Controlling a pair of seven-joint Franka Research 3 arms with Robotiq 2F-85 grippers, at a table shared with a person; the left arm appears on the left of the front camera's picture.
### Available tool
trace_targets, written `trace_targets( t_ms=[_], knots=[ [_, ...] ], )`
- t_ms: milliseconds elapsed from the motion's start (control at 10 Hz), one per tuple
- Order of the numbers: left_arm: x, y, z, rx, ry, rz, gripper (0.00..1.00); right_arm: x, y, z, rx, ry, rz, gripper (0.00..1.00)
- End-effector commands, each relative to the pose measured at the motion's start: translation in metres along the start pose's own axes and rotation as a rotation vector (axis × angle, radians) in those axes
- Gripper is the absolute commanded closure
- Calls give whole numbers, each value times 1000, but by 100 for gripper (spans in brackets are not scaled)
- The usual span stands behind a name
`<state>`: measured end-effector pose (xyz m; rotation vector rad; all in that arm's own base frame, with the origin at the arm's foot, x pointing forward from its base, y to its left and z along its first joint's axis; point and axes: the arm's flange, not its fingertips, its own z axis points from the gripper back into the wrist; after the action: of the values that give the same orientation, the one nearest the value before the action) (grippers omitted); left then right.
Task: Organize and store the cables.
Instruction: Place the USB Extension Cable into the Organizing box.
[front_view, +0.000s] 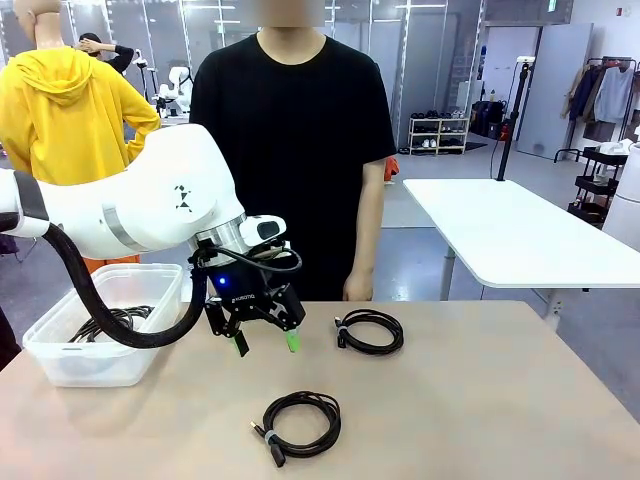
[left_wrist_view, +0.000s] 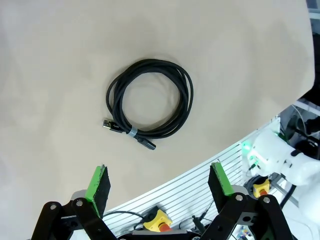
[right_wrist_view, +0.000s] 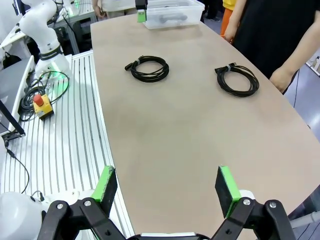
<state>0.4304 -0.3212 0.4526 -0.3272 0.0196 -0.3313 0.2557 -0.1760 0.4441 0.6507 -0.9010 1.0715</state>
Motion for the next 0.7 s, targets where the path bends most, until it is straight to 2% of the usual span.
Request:
trace_targets(
  t_ms=[0, 200, 400, 600],
  knots=[
    [-12, -12, -3, 59, -13, 18, 0, 0, -1, 0, 1, -14, 23, 0],
    [-40, -33, -14, 95, -47, 51, 0, 0, -1, 0, 1, -14, 23, 0],
    [-63, -44, -38, 190, -40, 169, 0, 0, -1, 0, 1, -14, 23, 0],
    [-75, -48, -50, 133, -49, 357, 0, 0, -1, 0, 1, -14, 23, 0]
  ],
)
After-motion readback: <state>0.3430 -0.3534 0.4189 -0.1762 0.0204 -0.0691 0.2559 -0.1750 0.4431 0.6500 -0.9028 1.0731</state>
